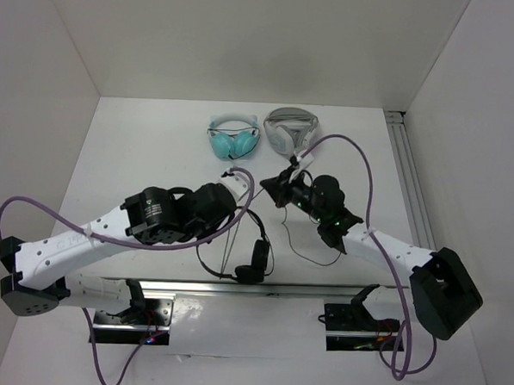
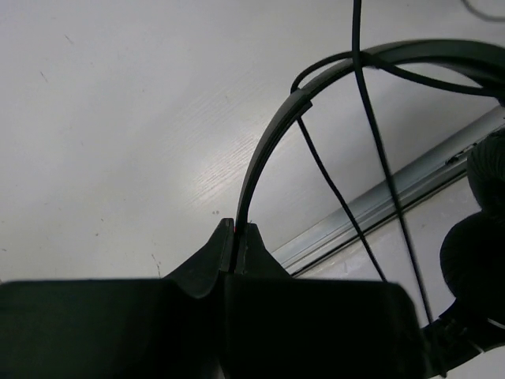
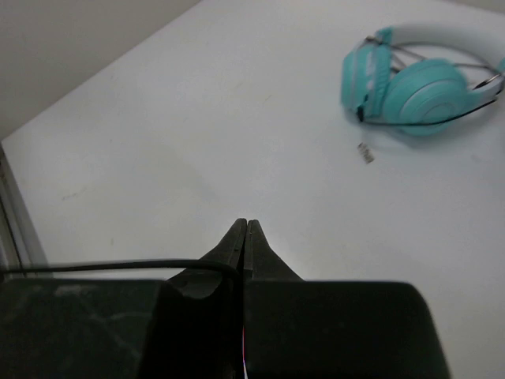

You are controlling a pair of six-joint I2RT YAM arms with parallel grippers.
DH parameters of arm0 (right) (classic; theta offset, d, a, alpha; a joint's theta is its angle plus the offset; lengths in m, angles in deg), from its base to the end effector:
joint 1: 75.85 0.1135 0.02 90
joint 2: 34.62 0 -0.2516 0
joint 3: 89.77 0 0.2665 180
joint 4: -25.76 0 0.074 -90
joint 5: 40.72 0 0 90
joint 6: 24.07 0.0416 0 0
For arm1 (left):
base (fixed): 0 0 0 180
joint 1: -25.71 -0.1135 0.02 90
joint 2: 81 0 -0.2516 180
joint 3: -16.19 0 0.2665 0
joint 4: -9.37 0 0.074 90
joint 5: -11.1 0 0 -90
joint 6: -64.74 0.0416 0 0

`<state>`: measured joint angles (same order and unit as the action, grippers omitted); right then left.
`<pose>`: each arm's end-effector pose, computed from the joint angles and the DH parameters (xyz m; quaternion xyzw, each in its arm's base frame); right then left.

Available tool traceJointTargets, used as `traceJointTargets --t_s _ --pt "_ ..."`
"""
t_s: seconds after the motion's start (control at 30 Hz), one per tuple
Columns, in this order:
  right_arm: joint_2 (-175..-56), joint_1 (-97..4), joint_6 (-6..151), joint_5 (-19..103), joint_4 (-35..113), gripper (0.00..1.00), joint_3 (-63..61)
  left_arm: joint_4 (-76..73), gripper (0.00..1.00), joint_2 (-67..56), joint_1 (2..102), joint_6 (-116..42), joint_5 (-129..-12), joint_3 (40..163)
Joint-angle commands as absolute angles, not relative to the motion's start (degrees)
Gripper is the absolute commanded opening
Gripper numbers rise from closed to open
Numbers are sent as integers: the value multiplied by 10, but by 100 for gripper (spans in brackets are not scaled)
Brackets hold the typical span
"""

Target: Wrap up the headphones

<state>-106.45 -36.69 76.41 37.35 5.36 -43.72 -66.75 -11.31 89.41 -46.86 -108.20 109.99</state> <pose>0.2239 0.1934 0.2259 -0.2499 0.6953 0.3508 0.5754 0.1263 -0.2095 0.3714 0.2518 0.8833 -0.0375 0.3936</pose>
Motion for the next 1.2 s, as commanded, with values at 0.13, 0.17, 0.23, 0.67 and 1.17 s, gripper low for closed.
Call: traceJointTargets --t_s 0.13,0.17,0.23,0.67,1.17 --pt "-1047 -458 760 370 96 0 -339 -655 0 -158 896 -473 -1031 1076" --pt "-1047 -458 760 370 96 0 -339 -655 0 -165 896 -473 -1023 1076" --pt "-1047 -463 755 364 96 0 -347 -642 0 -172 896 -468 -1011 1071" --pt "-1127 -426 778 209 14 2 -395 -604 0 -204 896 -489 -1056 1102" --pt "-1400 -319 940 169 -343 12 -448 -607 0 -176 896 -591 -1270 1207"
